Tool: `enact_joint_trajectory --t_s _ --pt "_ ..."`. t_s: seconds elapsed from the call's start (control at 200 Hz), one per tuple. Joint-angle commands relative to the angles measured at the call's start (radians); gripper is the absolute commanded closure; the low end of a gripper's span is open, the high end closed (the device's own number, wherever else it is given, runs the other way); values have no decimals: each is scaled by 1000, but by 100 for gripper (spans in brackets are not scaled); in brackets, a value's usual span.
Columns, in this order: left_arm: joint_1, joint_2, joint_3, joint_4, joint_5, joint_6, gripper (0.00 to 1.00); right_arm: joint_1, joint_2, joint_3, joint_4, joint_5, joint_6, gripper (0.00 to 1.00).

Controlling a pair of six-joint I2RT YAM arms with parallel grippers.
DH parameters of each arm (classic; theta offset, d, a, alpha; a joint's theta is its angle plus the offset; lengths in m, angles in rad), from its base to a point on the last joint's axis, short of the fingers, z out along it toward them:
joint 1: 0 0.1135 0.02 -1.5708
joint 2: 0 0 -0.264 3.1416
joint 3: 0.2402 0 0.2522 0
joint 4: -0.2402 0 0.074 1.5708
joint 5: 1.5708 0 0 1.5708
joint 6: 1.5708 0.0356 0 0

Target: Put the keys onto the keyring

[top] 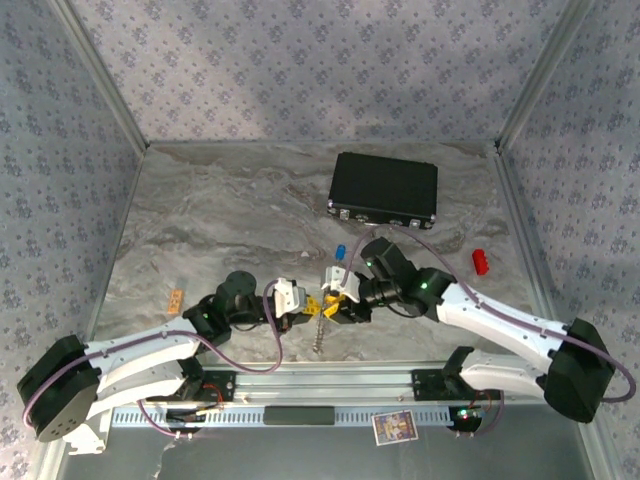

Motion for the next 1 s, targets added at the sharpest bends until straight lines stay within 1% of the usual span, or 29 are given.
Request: enact_joint_trajectory --t_s 0.0,0.095,0.21,0.3,0.355,0.545,0.665,0.854,0.994 --pt "-3 -18 4 56 10 -3 100 -14 -61 -71 100 12 75 67" --pt "-3 -14 -2 67 11 -7 100 -13 -72 -103 133 24 108 67" --pt "-3 -9 -2 75 10 -7 100 -13 -55 -114 158 6 127 67" --pt "-3 -8 -1 76 10 -8 100 -13 -40 -115 175 -1 130 69" --pt "-3 -7 -1 75 10 -8 100 -12 -34 -114 179 -5 130 73" --pt "-3 -10 0 67 8 -9 100 -16 -38 -114 163 -11 121 91" --pt "-3 -15 0 82 8 -10 100 -20 -27 -116 142 -9 109 96" --pt "-2 -21 9 85 9 -10 100 -28 19 -131 164 -25 116 96" --pt "-2 -18 10 89 10 -11 100 -30 28 -132 182 -33 123 93"
